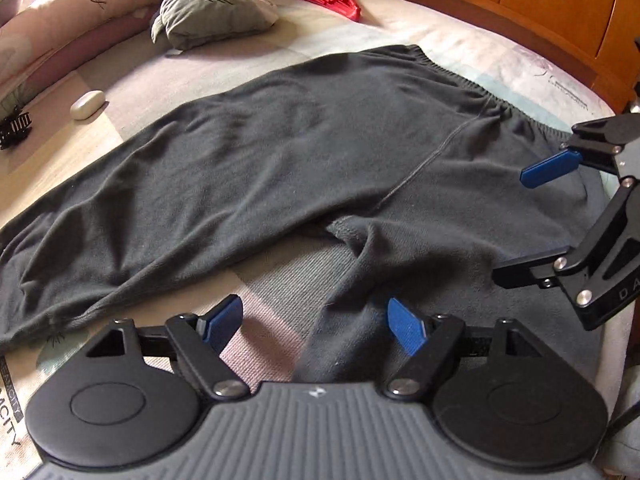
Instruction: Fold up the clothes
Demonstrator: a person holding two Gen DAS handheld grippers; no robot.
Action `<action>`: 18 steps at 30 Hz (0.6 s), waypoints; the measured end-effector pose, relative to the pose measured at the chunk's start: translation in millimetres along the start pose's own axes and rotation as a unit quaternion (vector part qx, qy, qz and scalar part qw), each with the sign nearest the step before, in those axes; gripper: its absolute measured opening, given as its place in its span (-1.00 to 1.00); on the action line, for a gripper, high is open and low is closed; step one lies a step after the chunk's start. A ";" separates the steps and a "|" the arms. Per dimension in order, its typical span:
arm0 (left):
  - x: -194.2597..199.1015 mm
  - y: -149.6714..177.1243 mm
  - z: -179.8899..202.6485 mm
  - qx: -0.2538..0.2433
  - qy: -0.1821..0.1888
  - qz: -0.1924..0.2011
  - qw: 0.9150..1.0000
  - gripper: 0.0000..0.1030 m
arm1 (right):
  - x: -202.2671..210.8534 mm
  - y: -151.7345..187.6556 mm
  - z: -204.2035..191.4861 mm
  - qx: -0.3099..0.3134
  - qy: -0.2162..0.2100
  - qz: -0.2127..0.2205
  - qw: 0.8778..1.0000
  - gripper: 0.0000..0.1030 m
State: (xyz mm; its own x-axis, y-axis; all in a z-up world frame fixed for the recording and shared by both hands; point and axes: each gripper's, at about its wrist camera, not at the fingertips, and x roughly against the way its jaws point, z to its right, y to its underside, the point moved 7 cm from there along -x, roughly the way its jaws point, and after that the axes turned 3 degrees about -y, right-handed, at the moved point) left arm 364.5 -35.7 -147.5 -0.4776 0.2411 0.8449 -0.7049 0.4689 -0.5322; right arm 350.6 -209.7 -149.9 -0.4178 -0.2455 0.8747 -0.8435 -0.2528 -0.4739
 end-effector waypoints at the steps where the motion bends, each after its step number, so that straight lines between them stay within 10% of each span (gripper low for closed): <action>1: 0.6 3.5 -4.0 0.003 -0.006 -0.002 1.000 0.61 | -2.0 2.2 1.9 -0.002 0.001 -0.002 1.000 1.00; 12: 25.1 33.2 -58.2 0.075 -0.054 -0.036 0.995 0.52 | -11.7 12.2 10.1 0.010 0.002 -0.016 1.000 1.00; 18: 23.2 -21.1 -14.1 0.057 0.032 0.018 0.998 0.52 | -1.9 6.7 5.5 0.034 0.001 -0.004 0.999 1.00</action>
State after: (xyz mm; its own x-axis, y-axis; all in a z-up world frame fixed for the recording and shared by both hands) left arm 375.7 -28.1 -115.9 -0.4714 0.3117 0.8250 -0.7451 0.3598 -0.5616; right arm 347.6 -216.1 -155.3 -0.4122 -0.2406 0.8788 -0.8217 -0.3186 -0.4726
